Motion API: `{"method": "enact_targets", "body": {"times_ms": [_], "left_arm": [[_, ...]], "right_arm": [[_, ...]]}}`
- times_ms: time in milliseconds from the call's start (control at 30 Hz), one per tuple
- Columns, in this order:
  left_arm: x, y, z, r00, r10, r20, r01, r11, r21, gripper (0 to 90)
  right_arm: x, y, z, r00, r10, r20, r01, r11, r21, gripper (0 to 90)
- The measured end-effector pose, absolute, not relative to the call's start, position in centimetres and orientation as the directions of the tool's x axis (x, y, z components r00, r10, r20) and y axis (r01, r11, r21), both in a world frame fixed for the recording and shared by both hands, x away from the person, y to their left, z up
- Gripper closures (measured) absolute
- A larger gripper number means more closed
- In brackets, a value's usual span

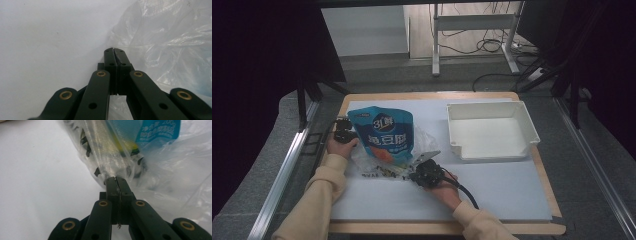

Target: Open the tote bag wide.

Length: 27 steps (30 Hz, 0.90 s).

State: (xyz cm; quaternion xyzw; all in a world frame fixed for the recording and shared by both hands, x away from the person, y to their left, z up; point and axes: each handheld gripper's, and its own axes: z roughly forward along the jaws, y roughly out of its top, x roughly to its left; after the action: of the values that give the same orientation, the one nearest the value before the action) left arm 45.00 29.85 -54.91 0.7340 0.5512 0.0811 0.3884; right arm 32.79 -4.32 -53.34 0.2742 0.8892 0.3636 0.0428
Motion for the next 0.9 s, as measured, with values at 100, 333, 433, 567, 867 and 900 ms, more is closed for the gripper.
{"method": "enact_targets", "body": {"times_ms": [100,333,433,567,867,900], "left_arm": [[45.0,29.9,-54.9,0.378,0.871,-0.313,0.747,-0.088,0.659,89.9],[45.1,30.0,-54.9,0.375,0.874,-0.310,0.747,-0.087,0.659,89.9],[45.0,30.1,-54.8,0.378,0.875,-0.302,0.744,-0.093,0.661,89.8],[44.5,30.3,-53.9,0.386,0.871,-0.305,0.722,-0.079,0.687,89.8],[42.9,31.7,-51.3,0.411,0.839,-0.357,0.666,-0.009,0.746,89.0],[42.7,31.9,-51.0,0.414,0.833,-0.368,0.657,0.006,0.754,88.9]], "right_arm": [[32.7,-4.4,-53.4,-0.851,0.511,0.122,0.450,0.588,0.672,88.8],[32.6,-4.5,-53.4,-0.851,0.510,0.125,0.450,0.587,0.673,88.8],[32.6,-4.6,-53.4,-0.851,0.508,0.132,0.453,0.585,0.672,88.8],[32.7,-4.6,-53.4,-0.851,0.507,0.133,0.453,0.584,0.673,88.8],[32.7,-4.5,-53.3,-0.850,0.509,0.135,0.450,0.571,0.686,88.7],[32.7,-4.5,-53.2,-0.849,0.510,0.135,0.451,0.567,0.689,88.7]]}}
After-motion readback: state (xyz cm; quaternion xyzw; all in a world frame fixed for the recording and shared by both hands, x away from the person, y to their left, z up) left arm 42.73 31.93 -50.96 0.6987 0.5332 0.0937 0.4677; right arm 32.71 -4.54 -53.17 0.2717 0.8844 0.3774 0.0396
